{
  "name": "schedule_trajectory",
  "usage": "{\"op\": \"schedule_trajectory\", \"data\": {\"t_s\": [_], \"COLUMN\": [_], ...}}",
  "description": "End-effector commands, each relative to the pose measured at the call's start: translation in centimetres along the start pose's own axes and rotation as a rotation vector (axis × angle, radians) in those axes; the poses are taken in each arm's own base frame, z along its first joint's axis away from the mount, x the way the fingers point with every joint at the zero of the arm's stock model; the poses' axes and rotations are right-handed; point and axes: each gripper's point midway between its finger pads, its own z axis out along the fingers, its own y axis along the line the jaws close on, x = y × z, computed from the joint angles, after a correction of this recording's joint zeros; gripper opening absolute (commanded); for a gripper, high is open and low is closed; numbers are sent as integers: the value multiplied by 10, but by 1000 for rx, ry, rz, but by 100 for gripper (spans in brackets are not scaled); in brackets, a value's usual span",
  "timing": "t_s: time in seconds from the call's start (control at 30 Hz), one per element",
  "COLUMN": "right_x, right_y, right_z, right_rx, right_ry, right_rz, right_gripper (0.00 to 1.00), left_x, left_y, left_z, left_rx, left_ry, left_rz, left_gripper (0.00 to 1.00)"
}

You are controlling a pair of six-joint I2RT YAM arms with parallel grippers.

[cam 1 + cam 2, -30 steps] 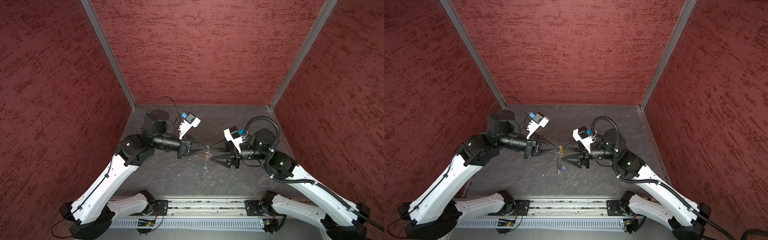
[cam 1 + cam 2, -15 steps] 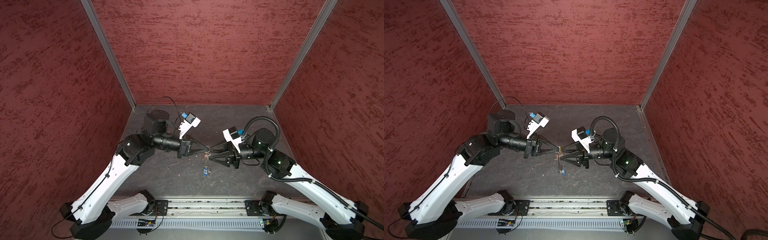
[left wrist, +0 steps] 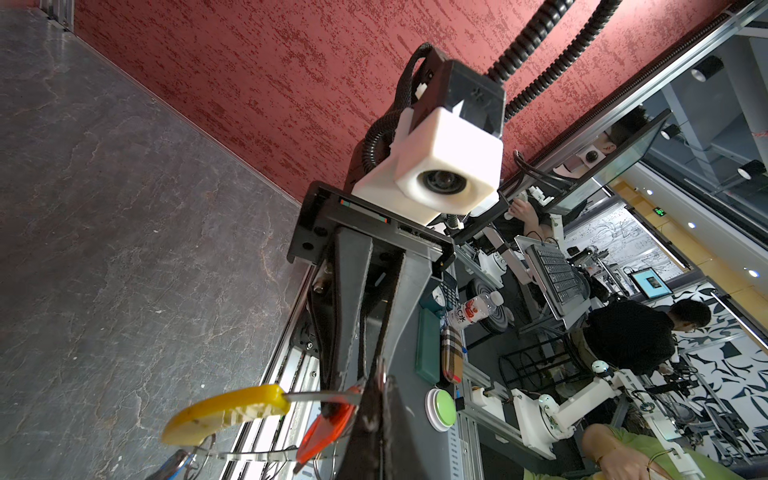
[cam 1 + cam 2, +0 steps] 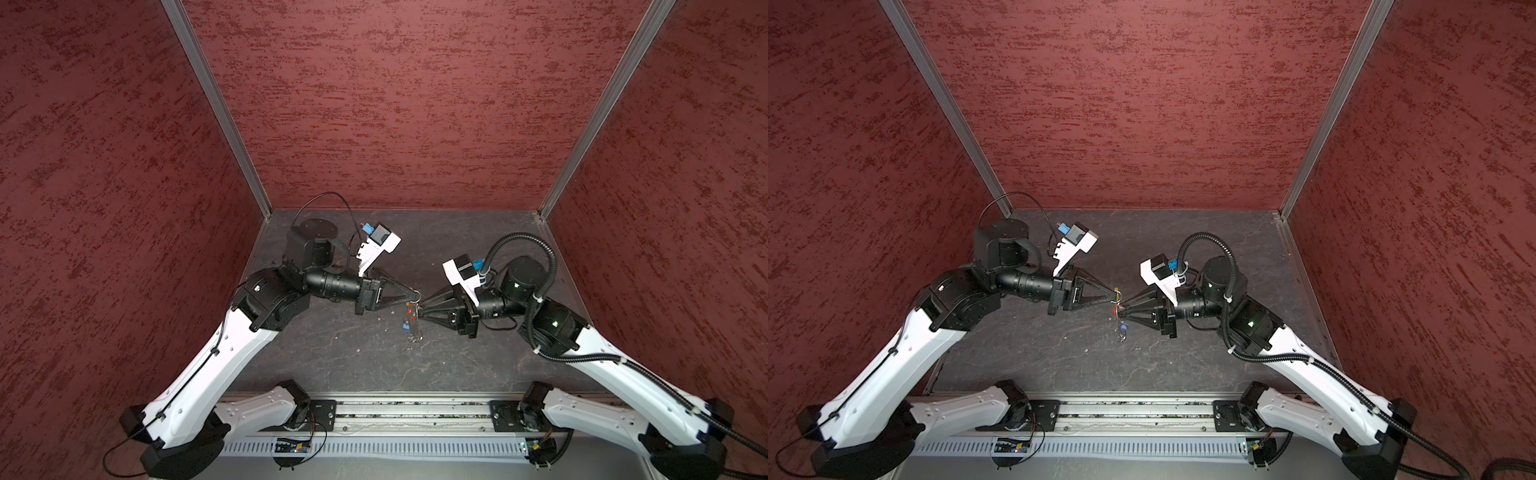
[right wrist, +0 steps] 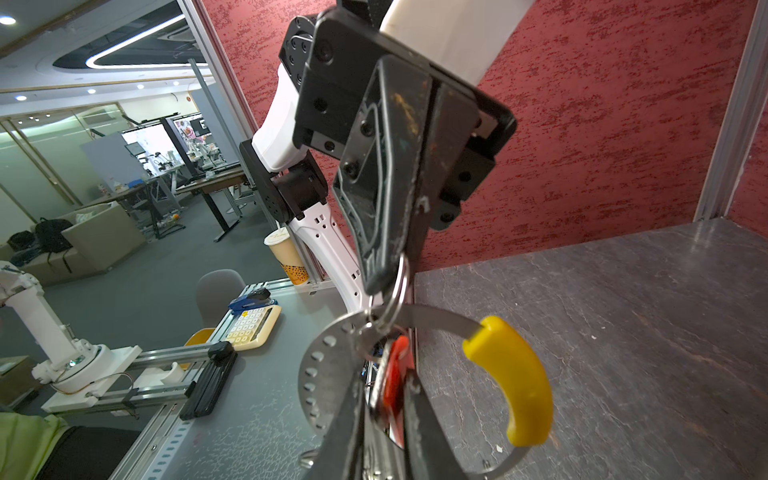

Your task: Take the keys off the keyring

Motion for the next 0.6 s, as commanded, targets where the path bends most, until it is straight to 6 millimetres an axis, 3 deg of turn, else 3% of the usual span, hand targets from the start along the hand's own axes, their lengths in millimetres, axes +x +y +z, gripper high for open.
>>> {"op": "schedule_trajectory", "data": {"t_s": [0.0, 0.23, 0.57], "right_x": [-14, -17, -23], "right_y": [10, 11, 10], "right_z": [0, 1, 17], "right_rx": [-39, -43, -43], "right_ry": [-29, -43, -55], "right_rz": [-55, -63, -80], "right_gripper": [13, 0, 0], "left_x": [-2, -3, -10], "left_y": [-3, -2, 4], "left_z": [-1, -1, -4], "left_rx": [22, 24, 4], "left_ry": [-12, -25, -129], "left_rz": [16, 17, 23], "left_gripper": [0, 0, 0]}}
